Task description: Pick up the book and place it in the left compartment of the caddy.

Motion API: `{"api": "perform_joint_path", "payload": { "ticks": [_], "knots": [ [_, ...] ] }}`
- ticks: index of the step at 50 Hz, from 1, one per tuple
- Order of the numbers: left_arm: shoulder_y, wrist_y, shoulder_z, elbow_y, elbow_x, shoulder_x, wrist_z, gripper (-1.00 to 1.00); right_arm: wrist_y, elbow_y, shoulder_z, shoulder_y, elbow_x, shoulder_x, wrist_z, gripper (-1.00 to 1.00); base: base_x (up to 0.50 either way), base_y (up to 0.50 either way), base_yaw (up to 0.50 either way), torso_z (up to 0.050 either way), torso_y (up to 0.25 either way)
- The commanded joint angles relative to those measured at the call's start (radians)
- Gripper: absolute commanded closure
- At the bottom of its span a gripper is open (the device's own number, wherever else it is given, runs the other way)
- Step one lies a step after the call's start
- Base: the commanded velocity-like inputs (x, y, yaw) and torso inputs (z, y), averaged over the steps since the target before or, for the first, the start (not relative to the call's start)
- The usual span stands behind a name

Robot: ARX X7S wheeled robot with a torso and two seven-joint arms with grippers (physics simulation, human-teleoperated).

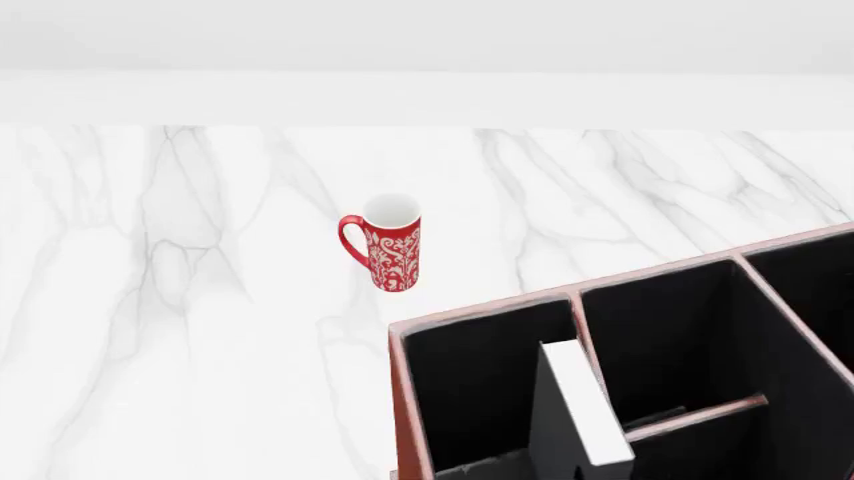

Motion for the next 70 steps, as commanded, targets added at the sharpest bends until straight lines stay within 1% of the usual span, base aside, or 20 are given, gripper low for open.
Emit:
{"api": "perform_joint_path", "payload": {
  "ticks": [1,17,28,53,64,65,70],
  "knots": [
    [0.004,-0.002,-0.023,0.002,0.002,0.024,0.015,-1.0,0.001,-0.008,0.048,0.021,-0.052,-0.022,-0.033,1.0,0.0,0.0,0.0,0.0,0.0],
    [0.005,-0.002,-0.027,0.002,-0.003,0.024,0.015,-1.0,0.014,0.026,0.039,0.045,-0.058,-0.061,-0.056,1.0,0.0,0.0,0.0,0.0,0.001],
    [0.01,0.003,-0.026,0.002,0.0,0.024,0.012,-1.0,0.008,0.043,0.043,0.041,-0.054,-0.065,-0.062,1.0,0.0,0.0,0.0,0.0,0.002],
    [0.009,0.006,-0.026,0.002,0.001,0.024,0.012,-1.0,-0.009,0.16,0.04,0.048,-0.063,-0.125,-0.104,1.0,0.0,0.0,0.0,0.0,0.001],
    [0.004,-0.001,-0.02,0.002,0.005,0.024,0.013,-1.0,-0.006,0.156,0.04,0.046,-0.056,-0.123,-0.113,1.0,0.0,0.0,0.0,0.0,0.001],
    [0.004,-0.001,-0.019,0.002,0.006,0.024,0.014,-1.0,-0.01,0.147,0.035,0.044,-0.058,-0.12,-0.124,-1.0,0.0,0.0,0.0,0.0,0.0],
    [0.008,0.002,-0.024,0.002,0.001,0.024,0.012,-1.0,-0.009,0.136,0.034,0.045,-0.057,-0.118,-0.129,-1.0,0.0,0.0,0.0,0.0,0.002]
  ]
}}
